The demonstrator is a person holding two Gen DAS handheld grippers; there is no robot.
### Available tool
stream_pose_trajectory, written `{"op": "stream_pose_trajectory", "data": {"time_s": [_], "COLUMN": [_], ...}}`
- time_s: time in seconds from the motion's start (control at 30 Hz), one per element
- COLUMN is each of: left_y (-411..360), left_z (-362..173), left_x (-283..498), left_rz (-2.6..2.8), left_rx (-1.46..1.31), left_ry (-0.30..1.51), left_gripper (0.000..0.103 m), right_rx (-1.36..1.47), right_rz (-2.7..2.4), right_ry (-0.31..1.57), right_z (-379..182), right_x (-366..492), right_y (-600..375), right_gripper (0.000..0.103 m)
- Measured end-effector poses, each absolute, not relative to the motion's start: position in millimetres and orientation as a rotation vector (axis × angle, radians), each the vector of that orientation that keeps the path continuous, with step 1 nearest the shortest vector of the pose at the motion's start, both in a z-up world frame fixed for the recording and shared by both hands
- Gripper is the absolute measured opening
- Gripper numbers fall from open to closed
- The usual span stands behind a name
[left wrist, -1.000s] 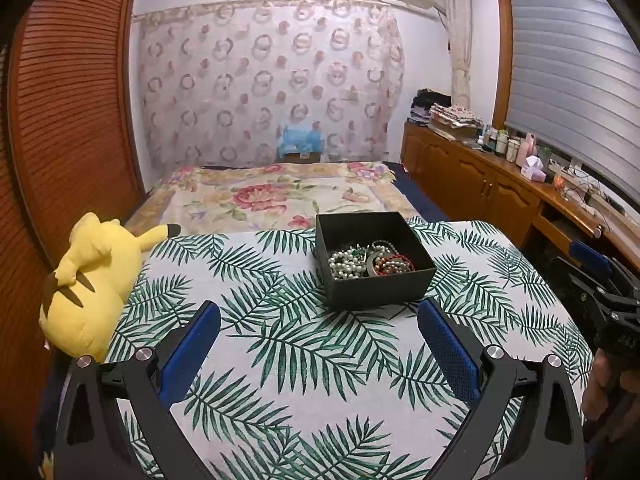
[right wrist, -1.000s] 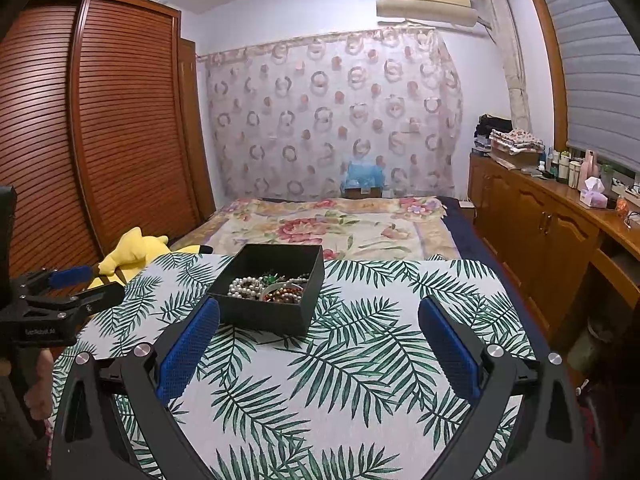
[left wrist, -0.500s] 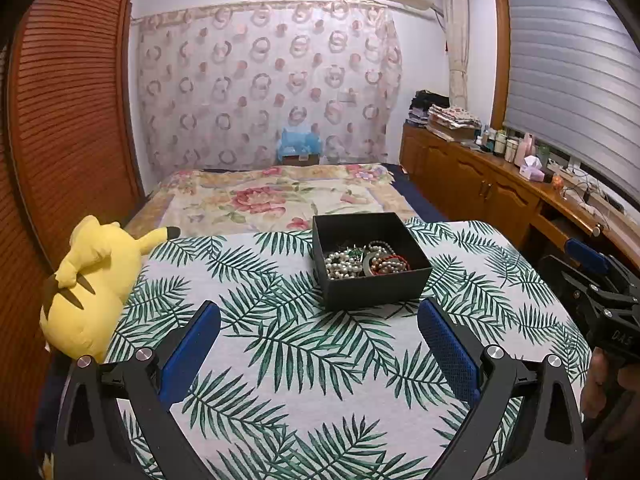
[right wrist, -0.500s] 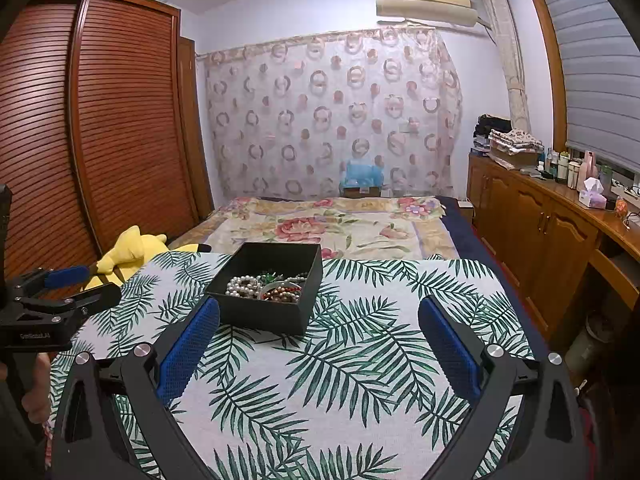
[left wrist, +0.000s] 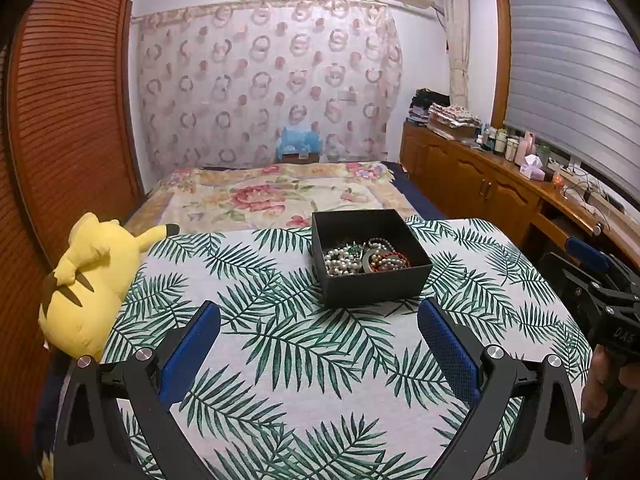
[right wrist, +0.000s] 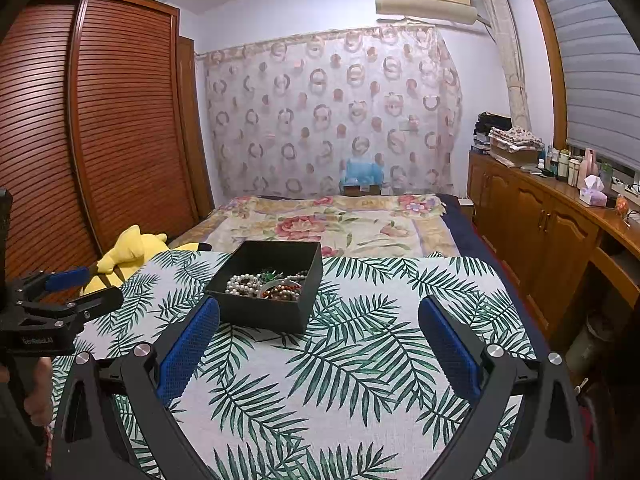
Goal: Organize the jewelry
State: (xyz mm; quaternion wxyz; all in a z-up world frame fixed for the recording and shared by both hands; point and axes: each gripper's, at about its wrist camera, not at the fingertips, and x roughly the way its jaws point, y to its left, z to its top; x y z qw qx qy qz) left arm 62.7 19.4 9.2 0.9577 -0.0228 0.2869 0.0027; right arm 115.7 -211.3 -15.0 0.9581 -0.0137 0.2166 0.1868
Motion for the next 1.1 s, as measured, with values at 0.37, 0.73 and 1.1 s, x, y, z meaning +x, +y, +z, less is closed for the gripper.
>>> {"op": "stream_pose_trajectory", "data": {"time_s": [0.37, 0.73, 1.1], "left_y": [21.6, 21.2, 21.3], "left_z": [5.9, 5.0, 4.9], "left_x": [61.9, 61.8, 61.6], "left_rz": [0.01, 0.01, 0.01], "left_rx": [-0.045, -0.044, -0.044], "left_ry": [0.584, 0.583, 0.582], "left_gripper": [0.095, 0.095, 0.095], "right_rx": [-0.026, -0.026, -0.025], "right_rz": [0.38, 0.379, 0.379], "right_ry": [0.44, 0.44, 0.441], "right_z": [-14.3, -13.5, -12.7], "right_x": [115.6, 115.9, 116.0], "right_y": [-211.5, -211.5, -211.5], "right_gripper": [0.1, 0.1, 0.1]}}
